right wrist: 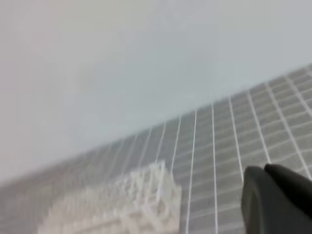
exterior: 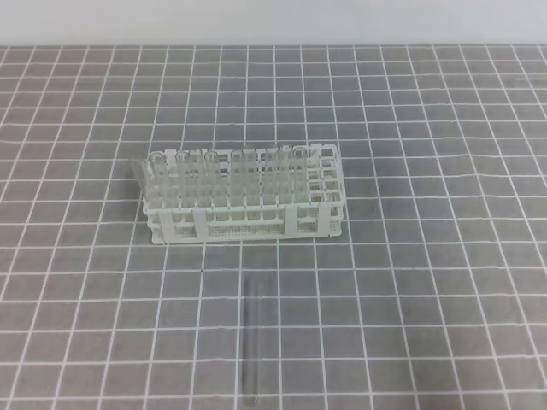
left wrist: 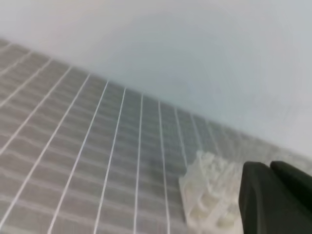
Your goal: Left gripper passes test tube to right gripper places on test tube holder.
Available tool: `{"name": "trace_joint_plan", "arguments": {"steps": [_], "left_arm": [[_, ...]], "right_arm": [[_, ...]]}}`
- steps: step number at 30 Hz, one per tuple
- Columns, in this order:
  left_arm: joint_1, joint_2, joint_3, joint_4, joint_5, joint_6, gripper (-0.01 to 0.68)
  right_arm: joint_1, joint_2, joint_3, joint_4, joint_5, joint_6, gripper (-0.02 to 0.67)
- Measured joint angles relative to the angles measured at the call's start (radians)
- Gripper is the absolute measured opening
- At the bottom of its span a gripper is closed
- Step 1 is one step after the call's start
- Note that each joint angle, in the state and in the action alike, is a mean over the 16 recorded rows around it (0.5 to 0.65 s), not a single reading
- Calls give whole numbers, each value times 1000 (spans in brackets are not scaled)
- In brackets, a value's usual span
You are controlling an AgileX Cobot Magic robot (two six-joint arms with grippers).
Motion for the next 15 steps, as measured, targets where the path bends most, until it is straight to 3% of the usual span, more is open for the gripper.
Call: {"name": "trace_joint_plan", "arguments": {"steps": [5,15], "left_arm": [[0,163,-145,-22,167,53,0],[-1,558,-338,-302,438,424,0]], "right_arm": [[0,135,-129,-73,132,-8,-13],[0,439,-290,-200,323,-19,-13]]}}
